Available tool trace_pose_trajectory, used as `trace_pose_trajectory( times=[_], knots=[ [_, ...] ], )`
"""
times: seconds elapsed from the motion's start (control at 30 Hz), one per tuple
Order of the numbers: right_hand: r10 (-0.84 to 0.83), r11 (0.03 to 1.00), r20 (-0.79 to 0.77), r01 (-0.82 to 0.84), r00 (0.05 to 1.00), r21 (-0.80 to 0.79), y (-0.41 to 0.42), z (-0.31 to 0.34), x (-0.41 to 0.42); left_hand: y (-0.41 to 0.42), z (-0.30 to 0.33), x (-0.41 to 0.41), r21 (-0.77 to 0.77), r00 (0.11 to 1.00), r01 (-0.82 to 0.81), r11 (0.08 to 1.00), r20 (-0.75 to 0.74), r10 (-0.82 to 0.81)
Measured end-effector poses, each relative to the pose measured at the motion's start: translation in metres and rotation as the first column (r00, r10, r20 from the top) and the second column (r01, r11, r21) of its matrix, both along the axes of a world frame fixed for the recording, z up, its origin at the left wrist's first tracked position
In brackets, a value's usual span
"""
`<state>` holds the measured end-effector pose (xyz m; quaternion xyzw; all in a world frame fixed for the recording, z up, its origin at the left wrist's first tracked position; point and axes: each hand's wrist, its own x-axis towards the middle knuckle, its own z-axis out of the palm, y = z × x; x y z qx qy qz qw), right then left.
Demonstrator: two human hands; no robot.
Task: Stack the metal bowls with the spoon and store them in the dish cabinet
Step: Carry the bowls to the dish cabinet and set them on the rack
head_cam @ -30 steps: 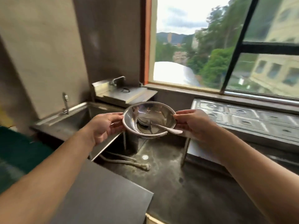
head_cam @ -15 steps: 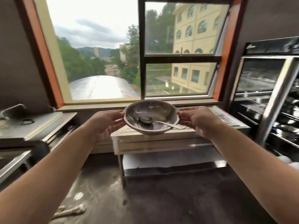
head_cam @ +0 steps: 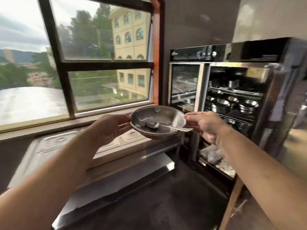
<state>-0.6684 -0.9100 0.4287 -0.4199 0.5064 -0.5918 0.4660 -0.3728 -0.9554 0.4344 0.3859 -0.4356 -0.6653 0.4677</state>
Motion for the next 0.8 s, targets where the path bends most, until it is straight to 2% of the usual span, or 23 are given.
trace_pose_trajectory(
  times=[0.37,0.53,0.8],
  knots=[
    [-0.374,0.927,0.016,0.374,0.927,0.018,-0.101,-0.022,-0.132,-0.202,-0.031,-0.181,0.028,0.938,0.344,0.939,0.033,-0.345],
    [-0.545,0.838,-0.01,0.545,0.838,0.012,-0.179,-0.015,-0.175,-0.317,-0.025,-0.251,0.015,0.887,0.462,0.887,0.006,-0.462],
    [-0.742,0.67,0.03,0.742,0.67,0.029,-0.296,-0.02,-0.244,-0.473,-0.015,-0.358,-0.001,0.817,0.573,0.819,0.079,-0.571]
  ],
)
